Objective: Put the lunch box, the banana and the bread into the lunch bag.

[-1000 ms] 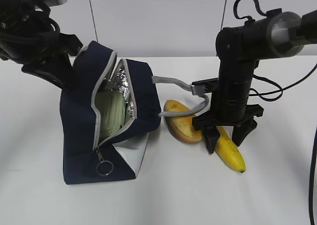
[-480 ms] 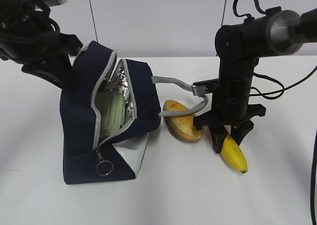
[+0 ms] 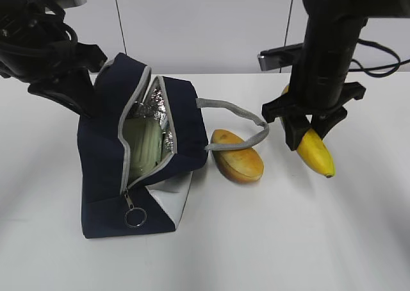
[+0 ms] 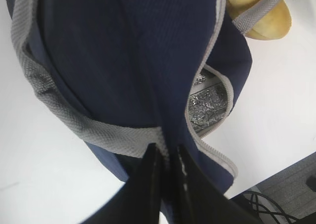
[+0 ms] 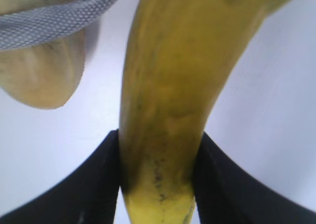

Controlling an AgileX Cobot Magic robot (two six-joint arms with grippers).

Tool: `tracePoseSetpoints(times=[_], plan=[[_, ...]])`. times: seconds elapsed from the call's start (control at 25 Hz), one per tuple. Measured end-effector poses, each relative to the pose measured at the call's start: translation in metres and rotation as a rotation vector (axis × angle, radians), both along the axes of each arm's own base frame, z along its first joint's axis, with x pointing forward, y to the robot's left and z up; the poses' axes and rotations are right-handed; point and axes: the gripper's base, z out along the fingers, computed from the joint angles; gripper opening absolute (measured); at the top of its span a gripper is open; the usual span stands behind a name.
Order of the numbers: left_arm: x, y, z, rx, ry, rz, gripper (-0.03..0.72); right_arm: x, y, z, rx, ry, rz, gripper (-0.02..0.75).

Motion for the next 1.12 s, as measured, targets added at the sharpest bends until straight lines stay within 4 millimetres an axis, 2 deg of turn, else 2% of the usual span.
tracePoseSetpoints(times=[0.2,0.4,0.52,0.68,0.84,1.12], plan=[[0.000,0.000,0.000,0.000,0.000,0.000,0.013,-0.015,0.003,0.041,0.111,-0.064,0.014,0.323],[0.000,-0.001,0.000,-0.008,0.001,0.002,0.013,-0.023,0.030,0.051,0.408,-0.022,0.113,0.323],[0.000,-0.001,0.001,-0.019,0.005,0.004,0.013,-0.019,0.047,0.055,0.544,-0.079,0.126,0.323],[0.000,-0.002,0.001,-0.030,0.008,0.006,0.013,-0.011,0.068,0.051,0.719,-0.132,0.121,0.323],[0.000,-0.003,0.001,-0.039,0.009,0.008,0.013,0.001,0.087,0.038,0.861,-0.155,0.097,0.323],[0.001,-0.003,0.002,-0.046,0.001,0.017,0.013,0.007,0.109,0.008,0.958,-0.109,0.079,0.323]])
